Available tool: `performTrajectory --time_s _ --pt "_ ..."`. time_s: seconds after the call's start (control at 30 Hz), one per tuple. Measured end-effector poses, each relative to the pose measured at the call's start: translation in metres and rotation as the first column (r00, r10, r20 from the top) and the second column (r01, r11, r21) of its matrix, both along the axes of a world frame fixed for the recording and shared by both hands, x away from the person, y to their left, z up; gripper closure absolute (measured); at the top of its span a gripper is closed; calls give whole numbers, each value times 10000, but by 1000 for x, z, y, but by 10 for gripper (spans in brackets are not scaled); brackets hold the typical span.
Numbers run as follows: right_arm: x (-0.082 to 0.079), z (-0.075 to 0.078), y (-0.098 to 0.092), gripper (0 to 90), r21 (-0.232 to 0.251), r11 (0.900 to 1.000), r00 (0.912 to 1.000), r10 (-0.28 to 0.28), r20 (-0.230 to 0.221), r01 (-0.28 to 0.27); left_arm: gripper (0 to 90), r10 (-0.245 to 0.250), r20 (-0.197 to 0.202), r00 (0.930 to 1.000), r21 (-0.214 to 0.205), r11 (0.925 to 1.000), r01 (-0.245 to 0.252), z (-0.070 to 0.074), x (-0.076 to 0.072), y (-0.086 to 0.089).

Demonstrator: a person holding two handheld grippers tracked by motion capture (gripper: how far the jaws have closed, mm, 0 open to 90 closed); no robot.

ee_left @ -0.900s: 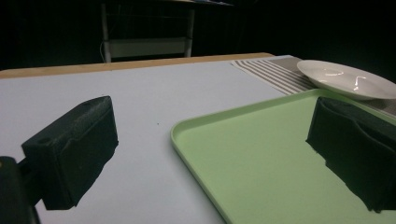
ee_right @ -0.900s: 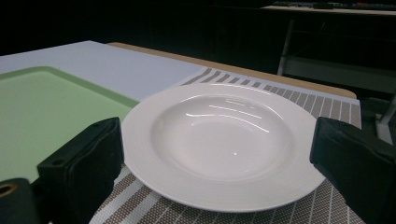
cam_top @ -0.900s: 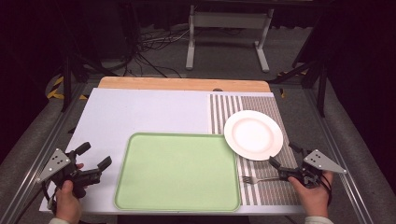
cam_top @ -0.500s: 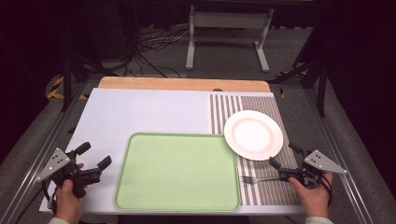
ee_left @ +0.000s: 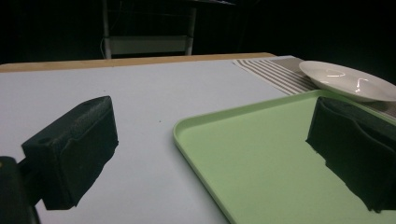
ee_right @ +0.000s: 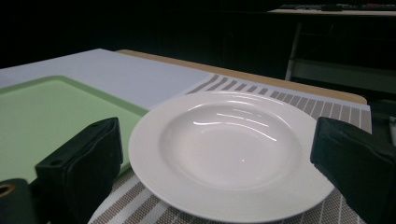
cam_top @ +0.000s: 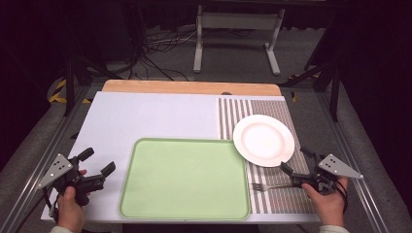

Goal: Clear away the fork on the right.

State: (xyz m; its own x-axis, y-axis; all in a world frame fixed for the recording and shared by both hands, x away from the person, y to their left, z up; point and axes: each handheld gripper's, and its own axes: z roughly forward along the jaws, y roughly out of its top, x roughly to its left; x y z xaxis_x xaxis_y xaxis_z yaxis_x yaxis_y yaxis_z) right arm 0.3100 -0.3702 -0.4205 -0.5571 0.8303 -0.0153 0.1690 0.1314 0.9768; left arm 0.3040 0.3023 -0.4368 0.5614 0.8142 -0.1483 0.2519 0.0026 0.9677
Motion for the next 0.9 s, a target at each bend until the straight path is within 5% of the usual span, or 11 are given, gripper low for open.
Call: performTrajectory --time_s 0.23,0.53,0.9 --pt "10 13 6 26 113 9995 9995 281 -123 -280 25 -14 -11 10000 36 10000 14 1 -1 0" --pt "20 31 15 68 -735 9916 9916 1006 -809 -1066 25 -40 -56 10000 70 10000 40 0 -1 0" --pt "31 45 26 113 -2611 9404 9635 1644 -2110 -2177 26 -66 -98 9999 103 9999 67 0 -1 1"
